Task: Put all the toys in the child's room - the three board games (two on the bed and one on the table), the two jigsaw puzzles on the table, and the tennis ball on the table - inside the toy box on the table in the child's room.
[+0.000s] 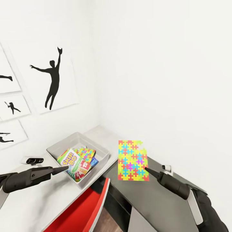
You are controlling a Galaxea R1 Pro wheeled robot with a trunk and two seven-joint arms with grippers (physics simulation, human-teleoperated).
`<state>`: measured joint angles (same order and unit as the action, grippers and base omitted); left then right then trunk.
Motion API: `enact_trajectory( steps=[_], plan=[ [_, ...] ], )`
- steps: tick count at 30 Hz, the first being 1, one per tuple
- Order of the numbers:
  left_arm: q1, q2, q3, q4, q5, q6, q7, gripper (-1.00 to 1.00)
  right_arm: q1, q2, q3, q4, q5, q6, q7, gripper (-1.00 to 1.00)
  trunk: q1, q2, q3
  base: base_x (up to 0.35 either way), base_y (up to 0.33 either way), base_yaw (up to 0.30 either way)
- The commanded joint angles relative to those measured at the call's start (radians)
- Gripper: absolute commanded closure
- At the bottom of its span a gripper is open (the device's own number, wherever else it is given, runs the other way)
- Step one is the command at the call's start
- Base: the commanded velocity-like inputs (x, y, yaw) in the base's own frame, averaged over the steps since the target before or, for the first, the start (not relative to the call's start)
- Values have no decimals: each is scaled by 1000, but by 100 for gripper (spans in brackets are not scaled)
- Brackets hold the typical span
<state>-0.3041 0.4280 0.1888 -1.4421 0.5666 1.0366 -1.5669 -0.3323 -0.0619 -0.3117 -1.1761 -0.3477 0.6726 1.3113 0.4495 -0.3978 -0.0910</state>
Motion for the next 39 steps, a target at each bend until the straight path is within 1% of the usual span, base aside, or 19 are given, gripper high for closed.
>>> enact_trajectory(
  steps=[1,4,10,27,31,39],
  plan=[
    [-1,0,-1,0,-1,11,-4,-100,-1,0,-3,0,-3,9,1,100,0,-2,-2,-84,67,246],
    [-1,0,0,0,-1,11,-4,-100,-1,0,-21,1,-5,10,2,100,0,-2,-1,-37,29,117],
    [-1,0,-1,0,-1,11,-4,-100,-1,0,-35,5,-2,9,3,100,0,-2,-1,-8,6,26],
    [-1,-1,-5,0,-1,11,-4,-100,-1,1,-36,4,3,7,1,100,0,-2,-1,0,36,3],
    [-1,-1,-5,0,-1,11,-4,-100,-1,1,-36,2,4,7,1,100,0,-2,-1,0,1,171],
    [-1,-2,-5,0,-1,11,-4,-100,-1,1,-35,0,5,8,0,100,0,-2,-1,0,-8,270]
  ],
)
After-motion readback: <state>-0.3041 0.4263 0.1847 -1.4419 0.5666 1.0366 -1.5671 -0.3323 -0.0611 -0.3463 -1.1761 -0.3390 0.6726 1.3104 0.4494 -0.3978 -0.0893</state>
